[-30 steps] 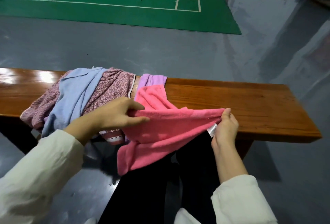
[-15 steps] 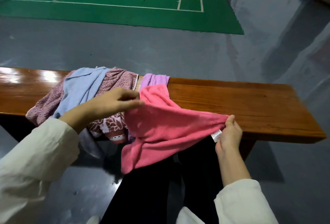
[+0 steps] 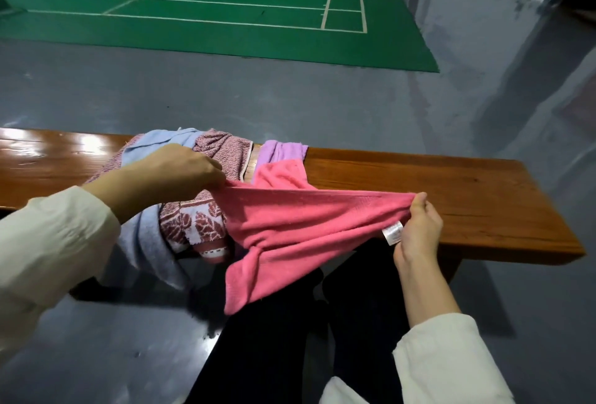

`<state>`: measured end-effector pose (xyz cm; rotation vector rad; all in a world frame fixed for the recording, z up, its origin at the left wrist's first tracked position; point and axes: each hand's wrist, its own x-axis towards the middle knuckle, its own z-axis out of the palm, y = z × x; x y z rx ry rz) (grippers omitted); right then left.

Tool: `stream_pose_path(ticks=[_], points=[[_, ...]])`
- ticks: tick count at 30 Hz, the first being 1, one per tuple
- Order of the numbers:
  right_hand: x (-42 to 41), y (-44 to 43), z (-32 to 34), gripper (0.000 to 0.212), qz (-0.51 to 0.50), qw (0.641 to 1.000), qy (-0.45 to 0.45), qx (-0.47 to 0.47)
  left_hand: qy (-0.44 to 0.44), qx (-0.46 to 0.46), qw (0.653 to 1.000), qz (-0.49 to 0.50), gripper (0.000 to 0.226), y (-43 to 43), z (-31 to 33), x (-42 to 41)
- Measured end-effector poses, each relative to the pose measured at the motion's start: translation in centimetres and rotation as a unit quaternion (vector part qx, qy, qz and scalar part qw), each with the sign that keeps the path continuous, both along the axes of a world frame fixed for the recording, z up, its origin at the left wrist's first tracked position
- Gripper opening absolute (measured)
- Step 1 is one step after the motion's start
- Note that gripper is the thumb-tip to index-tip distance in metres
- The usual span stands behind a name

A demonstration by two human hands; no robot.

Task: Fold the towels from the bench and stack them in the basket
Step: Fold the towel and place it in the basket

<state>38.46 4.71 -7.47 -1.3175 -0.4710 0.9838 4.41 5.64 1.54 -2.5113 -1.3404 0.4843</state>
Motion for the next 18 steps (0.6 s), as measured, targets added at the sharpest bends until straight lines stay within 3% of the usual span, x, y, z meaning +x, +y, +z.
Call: stream_pose_path(ticks=[2,5,8,10,15,18], points=[[0.0,-0.1,-0.1,0.030,-0.003,1.000,0.000,-0.006,0.024,-0.002,1.000,-0.019,0.024,-0.1,0.2,0.0],[0.4,-0.2,-0.2,0.033,-0.008,1.000,0.002,-0.019,-0.046,0.013,0.997,-0.060,0.023,-0.8,-0.3,-0.6],[0.8,-0.4,-0.2,0.033,-0.011,1.000,-0.001,-0.020,-0.106,0.044,0.990,-0.087,0.050,-1.0,-1.2,-2.1],[0.8,-0.5,-0.2,0.034,-0.010,1.000,-0.001,-0.020,-0.138,0.015,0.988,-0.070,0.060,-1.0,-1.7,-2.6],[0.9,-0.3,-0.2,0.037,-0.021,1.000,0.004,-0.017,-0.168,0.021,0.985,-0.046,0.062,-1.4,-2.0,-2.8],[0.8,-0.3,-0.5,0.037,-0.019,1.000,0.004,-0.018,-0.201,0.075,0.975,-0.059,0.044,-1.9,-1.7,-3.5]])
